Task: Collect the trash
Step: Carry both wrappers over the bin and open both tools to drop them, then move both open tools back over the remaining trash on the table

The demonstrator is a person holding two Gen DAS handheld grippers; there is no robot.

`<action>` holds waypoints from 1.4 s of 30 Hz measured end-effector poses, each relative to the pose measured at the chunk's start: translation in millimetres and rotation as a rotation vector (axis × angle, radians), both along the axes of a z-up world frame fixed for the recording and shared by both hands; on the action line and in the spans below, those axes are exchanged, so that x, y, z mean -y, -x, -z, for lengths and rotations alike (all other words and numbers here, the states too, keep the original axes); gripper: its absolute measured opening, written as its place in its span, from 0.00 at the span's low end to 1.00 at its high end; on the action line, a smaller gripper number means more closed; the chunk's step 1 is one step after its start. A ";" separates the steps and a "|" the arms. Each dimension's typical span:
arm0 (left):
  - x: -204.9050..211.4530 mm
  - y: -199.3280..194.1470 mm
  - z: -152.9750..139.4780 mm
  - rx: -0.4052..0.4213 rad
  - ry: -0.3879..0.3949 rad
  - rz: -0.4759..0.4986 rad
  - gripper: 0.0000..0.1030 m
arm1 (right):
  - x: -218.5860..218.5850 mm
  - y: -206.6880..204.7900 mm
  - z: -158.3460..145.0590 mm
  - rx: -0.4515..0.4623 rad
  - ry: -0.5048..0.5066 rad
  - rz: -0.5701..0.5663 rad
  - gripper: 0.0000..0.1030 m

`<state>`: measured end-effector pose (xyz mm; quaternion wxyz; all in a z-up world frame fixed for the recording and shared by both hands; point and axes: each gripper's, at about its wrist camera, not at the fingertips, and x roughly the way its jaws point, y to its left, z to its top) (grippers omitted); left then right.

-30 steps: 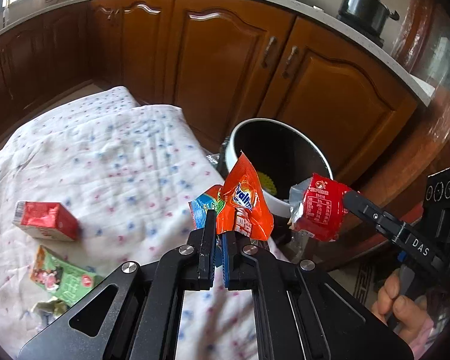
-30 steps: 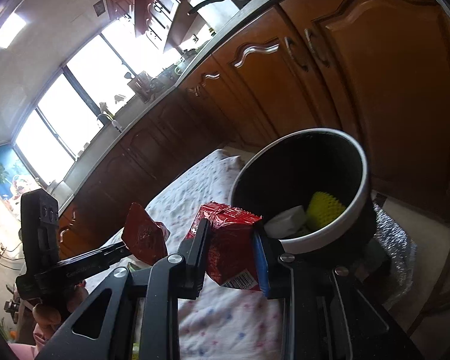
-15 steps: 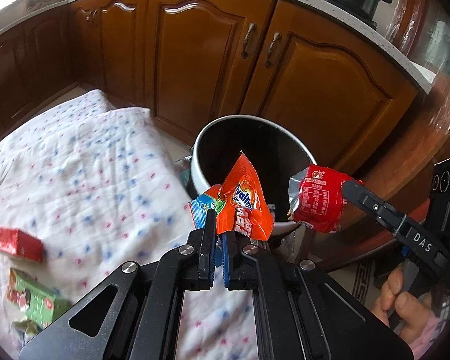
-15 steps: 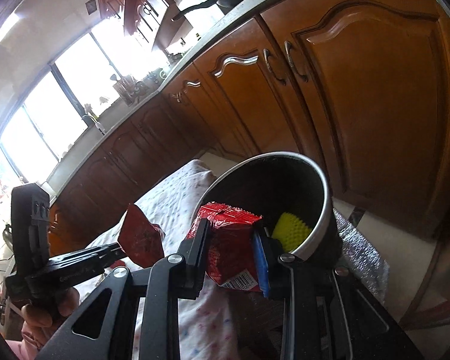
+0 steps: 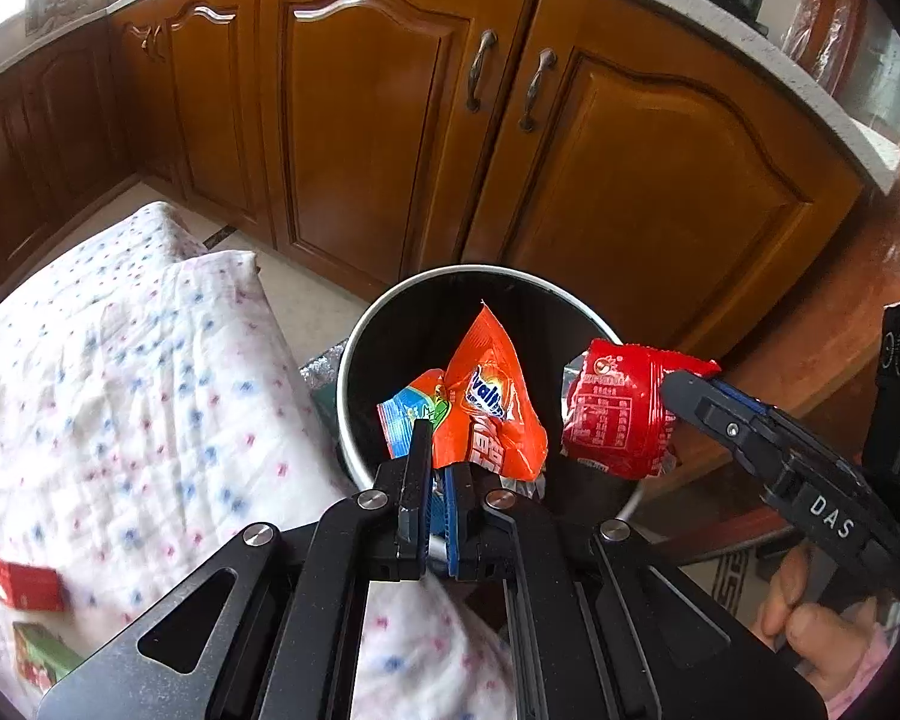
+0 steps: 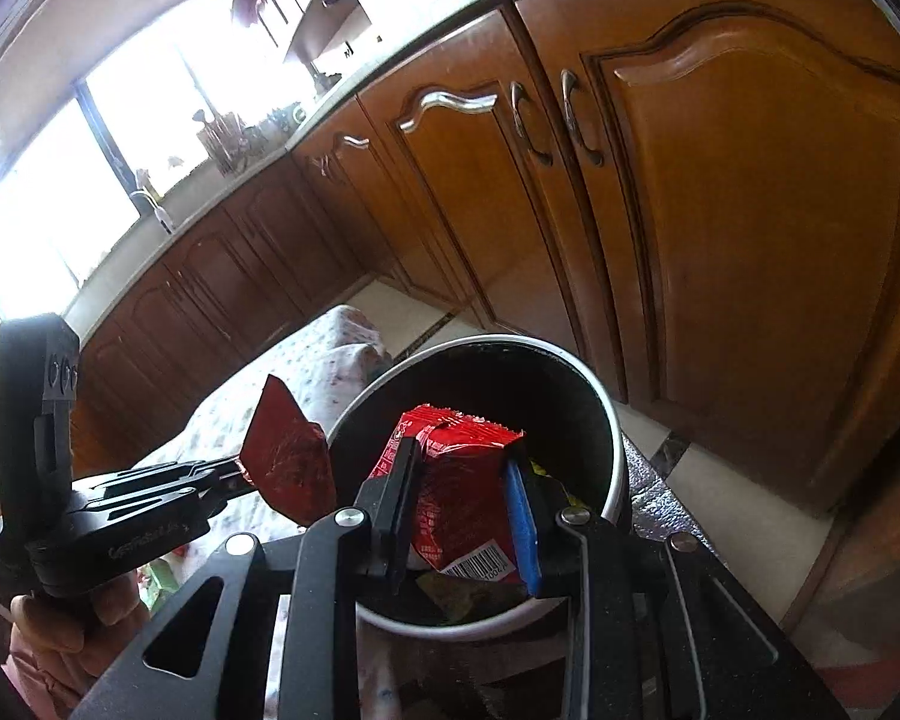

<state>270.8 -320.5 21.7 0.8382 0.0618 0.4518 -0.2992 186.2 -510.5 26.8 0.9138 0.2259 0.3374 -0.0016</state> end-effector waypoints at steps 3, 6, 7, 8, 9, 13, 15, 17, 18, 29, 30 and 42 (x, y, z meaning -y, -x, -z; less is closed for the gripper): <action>7.5 -7.6 5.5 -0.014 -0.019 0.002 0.03 | 0.4 -7.1 2.6 -0.024 0.014 -0.006 0.28; 11.1 -15.0 12.1 -0.038 -0.033 0.005 0.03 | 1.3 -12.4 5.6 -0.042 0.020 -0.011 0.31; 12.7 -16.5 14.1 -0.042 -0.038 0.009 0.04 | 1.4 -14.9 6.6 -0.049 0.020 -0.014 0.31; 14.6 -17.2 16.4 -0.047 -0.048 0.011 0.05 | 1.8 -17.0 7.8 -0.056 0.019 -0.011 0.32; 16.3 -17.4 18.5 -0.059 -0.052 0.014 0.10 | 2.4 -17.9 8.6 -0.063 0.015 -0.009 0.36; 18.2 -19.7 20.0 -0.070 -0.047 0.012 0.42 | 6.1 -17.3 10.8 -0.059 -0.004 -0.006 0.40; 16.4 -16.2 18.9 -0.055 -0.048 0.012 0.42 | 8.5 -14.2 10.3 -0.050 -0.019 0.001 0.43; 13.4 -13.7 19.7 -0.066 -0.039 0.010 0.42 | 10.2 -9.1 9.2 -0.039 -0.034 0.007 0.43; 11.7 -12.8 19.5 -0.066 -0.036 0.008 0.42 | 11.4 -7.1 8.4 -0.034 -0.039 0.011 0.43; -41.3 26.5 5.4 -0.027 0.021 -0.063 0.53 | -13.2 40.2 4.1 0.081 -0.144 0.039 0.81; -47.7 30.7 4.7 -0.027 0.025 -0.072 0.53 | -17.5 44.1 4.2 0.086 -0.151 0.037 0.81; -123.7 72.6 3.6 -0.019 0.060 -0.160 0.56 | -65.7 76.3 8.0 0.102 -0.191 -0.010 0.82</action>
